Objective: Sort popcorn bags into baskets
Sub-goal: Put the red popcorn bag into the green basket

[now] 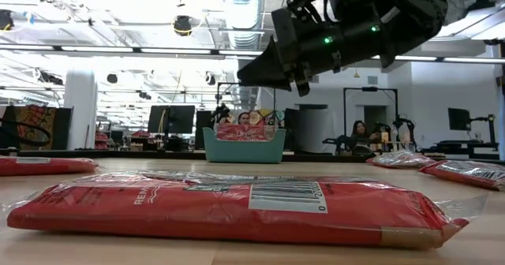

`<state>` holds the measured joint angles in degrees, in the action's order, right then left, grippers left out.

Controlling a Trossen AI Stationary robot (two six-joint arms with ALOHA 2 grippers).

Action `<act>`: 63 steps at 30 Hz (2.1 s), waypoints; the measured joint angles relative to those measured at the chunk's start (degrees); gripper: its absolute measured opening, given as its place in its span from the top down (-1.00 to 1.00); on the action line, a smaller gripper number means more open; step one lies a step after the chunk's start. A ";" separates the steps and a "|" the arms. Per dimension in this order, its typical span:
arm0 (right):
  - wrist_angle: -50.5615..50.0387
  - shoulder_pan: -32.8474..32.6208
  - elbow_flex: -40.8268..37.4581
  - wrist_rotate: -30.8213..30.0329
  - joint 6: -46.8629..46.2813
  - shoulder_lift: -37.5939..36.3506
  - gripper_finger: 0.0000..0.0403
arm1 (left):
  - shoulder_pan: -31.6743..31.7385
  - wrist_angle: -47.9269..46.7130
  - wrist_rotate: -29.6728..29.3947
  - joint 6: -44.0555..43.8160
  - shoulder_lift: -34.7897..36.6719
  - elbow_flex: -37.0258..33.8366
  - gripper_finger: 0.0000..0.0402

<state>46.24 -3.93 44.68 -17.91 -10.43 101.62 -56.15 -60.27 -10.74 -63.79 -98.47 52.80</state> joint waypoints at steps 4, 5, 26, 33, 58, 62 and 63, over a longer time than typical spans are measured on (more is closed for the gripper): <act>-0.28 0.40 1.60 0.74 0.43 0.00 0.41 | -1.08 -1.25 -1.50 1.00 -2.75 0.30 -0.30; -0.66 0.50 1.88 1.33 0.43 0.00 0.41 | -1.08 -1.52 -1.78 0.71 -3.01 0.37 -0.31; -2.24 0.92 2.30 2.08 0.40 -0.02 0.41 | -0.82 -0.47 -6.20 -0.32 -3.07 -5.90 0.93; -2.20 0.99 2.30 2.03 0.38 -0.04 0.41 | -0.58 -11.43 -8.06 -5.43 -0.45 -1.86 0.99; -0.38 -0.14 16.73 15.94 12.44 6.77 -0.29 | 5.72 -18.34 -24.64 2.39 26.48 7.87 1.00; -7.90 1.42 28.28 22.76 12.16 13.82 -0.28 | 7.21 -18.24 -24.49 3.08 26.46 7.87 1.00; -9.01 1.66 31.48 24.72 12.05 16.00 -0.26 | 7.49 -18.21 -24.49 3.08 26.46 7.87 1.00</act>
<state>37.23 -2.27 76.16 6.81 1.62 117.63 -48.66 -78.48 -35.23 -60.71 -72.01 60.66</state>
